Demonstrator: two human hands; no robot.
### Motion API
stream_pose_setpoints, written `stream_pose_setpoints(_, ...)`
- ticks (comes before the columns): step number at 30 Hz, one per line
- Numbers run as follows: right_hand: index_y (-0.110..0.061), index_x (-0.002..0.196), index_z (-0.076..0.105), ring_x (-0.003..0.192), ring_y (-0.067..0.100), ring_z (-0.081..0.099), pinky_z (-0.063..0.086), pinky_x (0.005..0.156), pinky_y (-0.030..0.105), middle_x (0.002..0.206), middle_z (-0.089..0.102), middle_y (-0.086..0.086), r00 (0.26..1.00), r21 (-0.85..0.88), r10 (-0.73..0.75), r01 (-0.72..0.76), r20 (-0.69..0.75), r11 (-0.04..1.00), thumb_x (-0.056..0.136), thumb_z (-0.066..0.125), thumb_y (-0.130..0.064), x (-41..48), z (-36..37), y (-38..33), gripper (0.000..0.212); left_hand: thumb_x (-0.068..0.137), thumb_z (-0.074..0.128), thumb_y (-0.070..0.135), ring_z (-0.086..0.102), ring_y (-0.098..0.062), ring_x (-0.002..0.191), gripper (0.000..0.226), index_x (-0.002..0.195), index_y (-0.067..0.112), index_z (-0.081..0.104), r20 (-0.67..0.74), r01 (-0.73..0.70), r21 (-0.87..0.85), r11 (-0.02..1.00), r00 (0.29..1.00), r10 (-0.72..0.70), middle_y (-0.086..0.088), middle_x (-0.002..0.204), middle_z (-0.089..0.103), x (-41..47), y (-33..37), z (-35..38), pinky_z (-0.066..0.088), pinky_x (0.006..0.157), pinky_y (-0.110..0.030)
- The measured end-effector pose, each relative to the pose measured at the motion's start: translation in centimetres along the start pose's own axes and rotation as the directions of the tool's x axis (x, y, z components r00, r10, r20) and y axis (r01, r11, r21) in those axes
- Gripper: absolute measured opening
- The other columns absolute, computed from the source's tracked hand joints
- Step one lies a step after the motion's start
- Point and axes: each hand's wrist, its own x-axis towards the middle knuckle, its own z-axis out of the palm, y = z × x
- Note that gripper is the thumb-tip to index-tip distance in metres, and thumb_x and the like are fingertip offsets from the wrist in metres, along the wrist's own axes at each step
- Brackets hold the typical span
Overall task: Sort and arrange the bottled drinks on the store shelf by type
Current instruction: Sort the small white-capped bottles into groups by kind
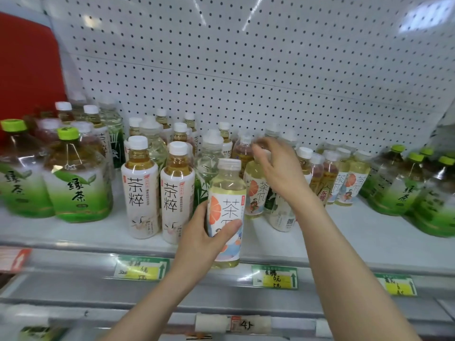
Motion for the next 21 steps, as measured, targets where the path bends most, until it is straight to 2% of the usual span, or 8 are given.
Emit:
stream_pose_setpoints(3, -0.016, 0.147, 0.038, 0.123, 0.037, 0.05, 0.042, 0.098, 0.043, 0.141, 0.046, 0.016, 0.985, -0.303, 0.115, -0.072, 0.126, 0.95, 0.1, 0.047, -0.037, 1.3, 1.9, 1.1, 0.052, 0.077, 0.076, 0.034, 0.067, 0.0, 0.092, 0.036, 0.107, 0.035, 0.057, -0.014, 0.026, -0.015, 1.0, 1.0, -0.026, 0.014, 0.103, 0.07, -0.6, -0.4, -1.0, 0.056, 0.072, -0.019)
stream_pose_setpoints(4, -0.016, 0.148, 0.036, 0.122, 0.039, 0.051, 0.043, 0.097, 0.044, 0.14, 0.046, 0.019, 0.979, -0.319, 0.142, -0.09, 0.144, 0.943, 0.101, 0.047, -0.034, 1.6, 2.3, 1.2, 0.052, 0.077, 0.076, 0.032, 0.067, 0.0, 0.091, 0.034, 0.106, 0.035, 0.057, -0.013, 0.031, -0.022, 0.999, 0.999, -0.032, 0.014, 0.102, 0.07, -0.8, -0.6, -1.3, 0.055, 0.07, -0.018)
stream_pose_setpoints(7, -0.013, 0.141, 0.045, 0.117, 0.034, 0.054, 0.044, 0.094, 0.04, 0.133, 0.053, 0.016, 0.987, -0.286, 0.152, -0.132, 0.049, 0.949, 0.1, 0.049, -0.035, 2.1, 2.3, 1.2, 0.047, 0.078, 0.076, 0.033, 0.068, -0.002, 0.093, 0.035, 0.107, 0.036, 0.057, 0.004, 0.03, -0.06, 0.998, 1.0, -0.03, 0.013, 0.104, 0.071, -1.2, -0.7, -1.9, 0.056, 0.072, -0.019)
stream_pose_setpoints(11, -0.011, 0.133, 0.052, 0.112, 0.034, 0.056, 0.044, 0.089, 0.04, 0.127, 0.056, 0.015, 0.99, -0.31, 0.135, -0.118, 0.036, 0.943, 0.097, 0.052, -0.044, 0.7, 1.8, 0.6, 0.048, 0.068, 0.078, 0.051, 0.068, -0.006, 0.099, 0.05, 0.112, 0.04, 0.056, 0.027, 0.027, -0.093, 0.995, 0.999, -0.025, 0.013, 0.108, 0.071, -1.3, -1.0, -2.4, 0.058, 0.083, -0.033)
stream_pose_setpoints(14, -0.019, 0.136, 0.047, 0.113, 0.031, 0.057, 0.049, 0.091, 0.045, 0.128, 0.057, 0.01, 0.99, -0.181, 0.142, -0.14, -0.002, 0.973, 0.093, 0.054, -0.052, -1.1, 2.3, 0.5, 0.055, 0.061, 0.073, 0.058, 0.068, -0.007, 0.1, 0.054, 0.111, 0.045, 0.056, 0.037, 0.018, -0.12, 0.993, 0.999, -0.013, 0.014, 0.109, 0.071, -1.2, -1.4, -2.4, 0.058, 0.086, -0.039)
stream_pose_setpoints(16, -0.02, 0.142, 0.037, 0.121, 0.027, 0.055, 0.048, 0.096, 0.046, 0.136, 0.055, 0.005, 0.974, 0.016, 0.228, -0.228, 0.002, 0.973, 0.085, 0.06, -0.06, -2.7, 3.0, 0.4, 0.074, 0.062, 0.073, 0.059, 0.068, -0.007, 0.102, 0.053, 0.111, 0.047, 0.056, 0.04, 0.013, -0.137, 0.99, 0.999, -0.008, 0.014, 0.11, 0.071, -1.1, -1.6, -2.3, 0.057, 0.087, -0.041)
stream_pose_setpoints(18, -0.018, 0.143, 0.034, 0.121, 0.021, 0.056, 0.048, 0.095, 0.036, 0.137, 0.056, 0.001, 0.946, 0.194, 0.32, -0.324, 0.053, 0.926, 0.077, 0.072, -0.057, -4.2, 4.0, 0.1, 0.085, 0.064, 0.073, 0.058, 0.067, -0.008, 0.103, 0.051, 0.111, 0.049, 0.057, 0.045, 0.0, -0.15, 0.989, 0.999, 0.007, 0.013, 0.112, 0.07, -1.0, -1.7, -2.2, 0.057, 0.087, -0.041)
stream_pose_setpoints(21, -0.018, 0.133, 0.044, 0.098, 0.009, 0.061, 0.047, 0.081, 0.025, 0.116, 0.064, -0.006, 0.94, 0.274, 0.34, -0.329, 0.008, 0.904, 0.08, 0.076, -0.045, -5.6, 4.8, -0.4, 0.067, 0.068, 0.078, 0.054, 0.068, -0.007, 0.099, 0.047, 0.109, 0.049, 0.056, 0.048, 0.005, -0.188, 0.982, 0.999, 0.004, 0.013, 0.11, 0.07, -1.1, -1.6, -2.0, 0.058, 0.077, -0.03)
